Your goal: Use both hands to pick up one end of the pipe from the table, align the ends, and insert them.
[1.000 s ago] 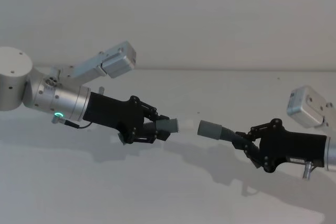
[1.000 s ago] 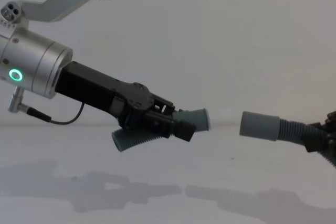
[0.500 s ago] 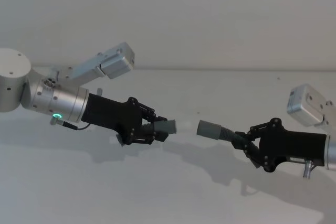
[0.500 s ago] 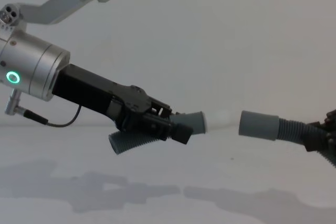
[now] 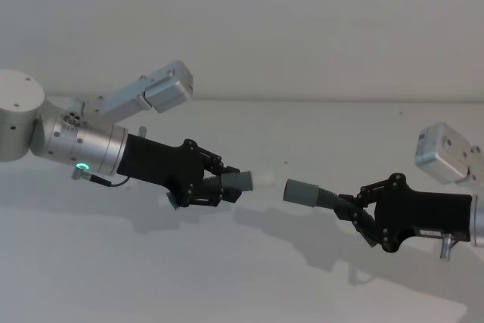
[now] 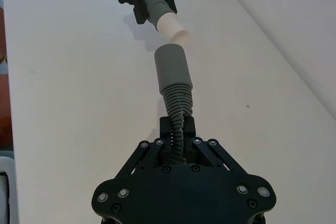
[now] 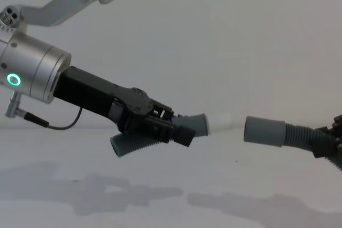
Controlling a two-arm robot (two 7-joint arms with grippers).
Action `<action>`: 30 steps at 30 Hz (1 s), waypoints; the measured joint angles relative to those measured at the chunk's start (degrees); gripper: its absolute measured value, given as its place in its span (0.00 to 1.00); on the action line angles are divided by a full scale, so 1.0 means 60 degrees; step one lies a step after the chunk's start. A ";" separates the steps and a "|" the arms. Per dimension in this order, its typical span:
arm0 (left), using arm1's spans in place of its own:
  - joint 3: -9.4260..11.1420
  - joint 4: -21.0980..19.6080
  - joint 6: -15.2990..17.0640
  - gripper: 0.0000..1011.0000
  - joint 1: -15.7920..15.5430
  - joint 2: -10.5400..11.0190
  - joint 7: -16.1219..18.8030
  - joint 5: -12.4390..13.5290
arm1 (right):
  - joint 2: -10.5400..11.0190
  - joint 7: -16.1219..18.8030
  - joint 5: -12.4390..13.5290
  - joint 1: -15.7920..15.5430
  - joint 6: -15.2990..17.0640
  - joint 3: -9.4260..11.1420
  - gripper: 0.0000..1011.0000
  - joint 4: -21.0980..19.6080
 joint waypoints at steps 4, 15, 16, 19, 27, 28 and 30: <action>0.0031 0.0019 -0.0014 0.37 -0.0019 -0.0003 -0.0007 -0.0030 | 0.0023 0.0008 0.0030 0.0021 -0.0005 -0.0028 0.11 0.0004; 0.0128 0.0045 -0.0065 0.37 -0.0056 0.0003 -0.0022 -0.0111 | 0.0091 0.0001 0.0102 0.0072 -0.0010 -0.0106 0.11 0.0004; 0.0136 0.0045 -0.0067 0.37 -0.0059 0.0007 -0.0023 -0.0117 | 0.0096 -0.0001 0.0107 0.0077 -0.0009 -0.0110 0.11 0.0002; 0.0151 0.0037 -0.0071 0.37 -0.0065 0.0014 -0.0024 -0.0130 | 0.0108 -0.0010 0.0124 0.0083 -0.0004 -0.0126 0.11 -0.0004; 0.0216 -0.0007 -0.0091 0.37 -0.0084 0.0041 -0.0023 -0.0185 | 0.0153 -0.0087 0.0162 0.0099 0.0023 -0.0180 0.11 -0.0046; 0.0222 -0.0011 -0.0094 0.37 -0.0086 0.0042 -0.0022 -0.0190 | 0.0155 -0.0096 0.0164 0.0099 0.0024 -0.0183 0.11 -0.0050; 0.0240 -0.0022 -0.0103 0.37 -0.0092 0.0047 -0.0020 -0.0203 | 0.0161 -0.0134 0.0167 0.0100 0.0026 -0.0200 0.11 -0.0065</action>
